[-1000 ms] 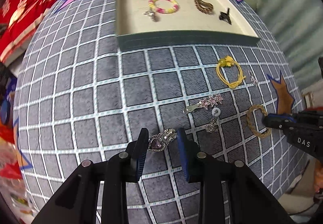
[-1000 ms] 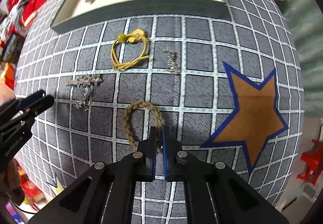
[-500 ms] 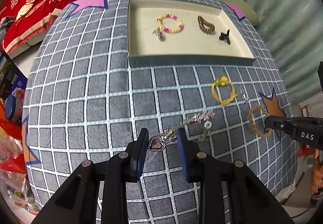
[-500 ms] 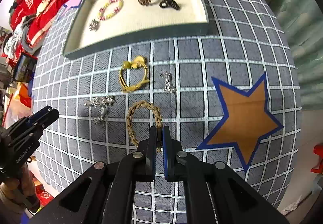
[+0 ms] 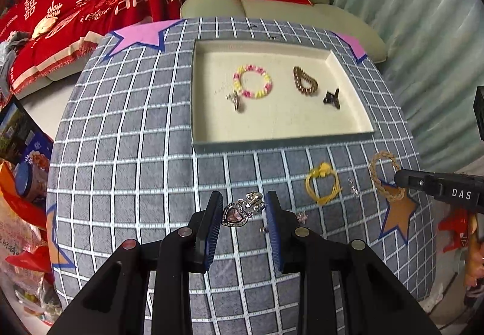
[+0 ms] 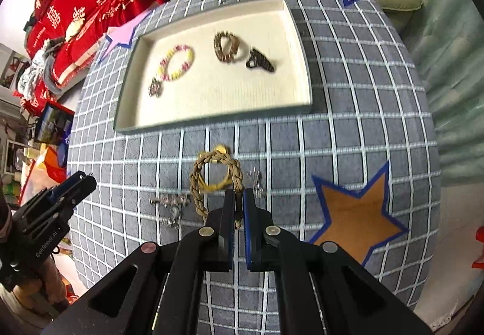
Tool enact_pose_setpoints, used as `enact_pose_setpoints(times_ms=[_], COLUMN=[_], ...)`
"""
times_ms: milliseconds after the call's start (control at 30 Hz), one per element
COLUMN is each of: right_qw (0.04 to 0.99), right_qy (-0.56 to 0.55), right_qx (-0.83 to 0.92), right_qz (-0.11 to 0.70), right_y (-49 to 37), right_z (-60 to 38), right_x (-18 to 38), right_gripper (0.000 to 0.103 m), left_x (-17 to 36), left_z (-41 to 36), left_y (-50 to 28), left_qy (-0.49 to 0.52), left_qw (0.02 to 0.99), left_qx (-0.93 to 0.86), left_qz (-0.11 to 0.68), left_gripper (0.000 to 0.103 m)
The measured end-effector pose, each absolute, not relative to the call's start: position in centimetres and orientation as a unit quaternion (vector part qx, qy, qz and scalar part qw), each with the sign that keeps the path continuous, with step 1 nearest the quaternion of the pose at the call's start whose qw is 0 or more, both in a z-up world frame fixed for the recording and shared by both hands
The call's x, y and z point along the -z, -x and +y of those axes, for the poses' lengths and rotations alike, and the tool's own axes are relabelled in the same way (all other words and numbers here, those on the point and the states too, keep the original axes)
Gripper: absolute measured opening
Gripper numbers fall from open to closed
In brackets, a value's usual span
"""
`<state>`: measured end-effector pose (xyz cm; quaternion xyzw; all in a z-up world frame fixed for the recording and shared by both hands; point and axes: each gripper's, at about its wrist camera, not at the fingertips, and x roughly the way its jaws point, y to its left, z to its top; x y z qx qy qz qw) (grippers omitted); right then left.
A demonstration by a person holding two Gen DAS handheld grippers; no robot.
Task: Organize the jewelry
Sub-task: 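Carry heart pendant into tray with left tool while right tool carries braided bracelet there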
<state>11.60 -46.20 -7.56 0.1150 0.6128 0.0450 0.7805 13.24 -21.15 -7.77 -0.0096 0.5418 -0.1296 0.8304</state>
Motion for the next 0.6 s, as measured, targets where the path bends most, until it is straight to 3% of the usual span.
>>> enact_pose_setpoints(times_ms=[600], right_qw=[0.794], right_qy=[-0.110], right_qx=[-0.059], right_qz=[0.595], right_y=[-19.6], right_z=[-48.0], right_x=[6.4], right_gripper=[0.005], left_x=[7.6], left_z=[-24.2], left_y=[-20.4], left_qy=[0.020], left_qw=[0.841], left_qx=[0.116], left_qz=[0.528], left_gripper=[0.039])
